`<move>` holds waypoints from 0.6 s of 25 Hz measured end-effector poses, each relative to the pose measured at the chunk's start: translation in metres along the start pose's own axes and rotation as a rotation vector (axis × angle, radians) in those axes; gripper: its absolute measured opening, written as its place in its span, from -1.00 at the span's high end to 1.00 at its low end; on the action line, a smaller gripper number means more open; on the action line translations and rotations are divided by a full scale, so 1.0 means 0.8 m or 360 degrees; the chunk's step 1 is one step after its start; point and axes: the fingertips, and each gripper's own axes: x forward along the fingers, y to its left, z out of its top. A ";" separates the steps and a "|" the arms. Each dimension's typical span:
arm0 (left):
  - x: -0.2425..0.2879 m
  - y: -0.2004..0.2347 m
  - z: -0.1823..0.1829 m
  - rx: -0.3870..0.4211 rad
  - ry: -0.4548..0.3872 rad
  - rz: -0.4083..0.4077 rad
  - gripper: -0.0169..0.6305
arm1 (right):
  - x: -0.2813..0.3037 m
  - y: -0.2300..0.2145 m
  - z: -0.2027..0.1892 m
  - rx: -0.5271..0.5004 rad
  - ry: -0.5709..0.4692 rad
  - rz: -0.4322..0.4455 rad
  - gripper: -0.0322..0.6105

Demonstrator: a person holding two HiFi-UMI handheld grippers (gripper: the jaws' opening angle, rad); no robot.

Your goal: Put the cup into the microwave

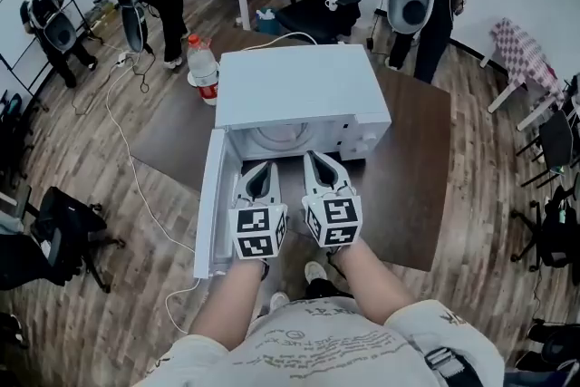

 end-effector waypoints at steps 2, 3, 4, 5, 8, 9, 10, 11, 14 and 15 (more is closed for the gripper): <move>-0.009 -0.004 0.008 0.0016 -0.0016 -0.0004 0.91 | -0.013 0.004 0.015 0.0015 -0.0018 -0.0010 0.86; -0.013 -0.006 0.013 0.0025 -0.0024 -0.0007 0.91 | -0.019 0.006 0.020 0.0021 -0.0024 -0.0015 0.86; -0.015 -0.009 0.017 0.0038 -0.0032 -0.0012 0.91 | -0.024 0.008 0.025 0.0023 -0.0030 -0.0020 0.86; -0.017 -0.012 0.023 0.0052 -0.0039 -0.0020 0.91 | -0.028 0.009 0.030 0.0022 -0.0037 -0.0024 0.86; -0.016 -0.019 0.037 0.0074 -0.0058 -0.0043 0.91 | -0.032 0.010 0.044 0.0005 -0.0065 -0.0029 0.86; -0.016 -0.021 0.039 0.0074 -0.0063 -0.0050 0.91 | -0.033 0.010 0.047 -0.0005 -0.0072 -0.0029 0.86; -0.016 -0.023 0.040 0.0075 -0.0068 -0.0055 0.91 | -0.034 0.010 0.050 -0.0012 -0.0078 -0.0030 0.86; -0.016 -0.024 0.041 0.0077 -0.0071 -0.0059 0.91 | -0.034 0.010 0.052 -0.0018 -0.0082 -0.0031 0.86; -0.015 -0.028 0.046 0.0086 -0.0085 -0.0068 0.91 | -0.036 0.007 0.058 -0.0027 -0.0094 -0.0039 0.86; -0.014 -0.030 0.048 0.0089 -0.0090 -0.0072 0.91 | -0.036 0.005 0.060 -0.0028 -0.0096 -0.0042 0.86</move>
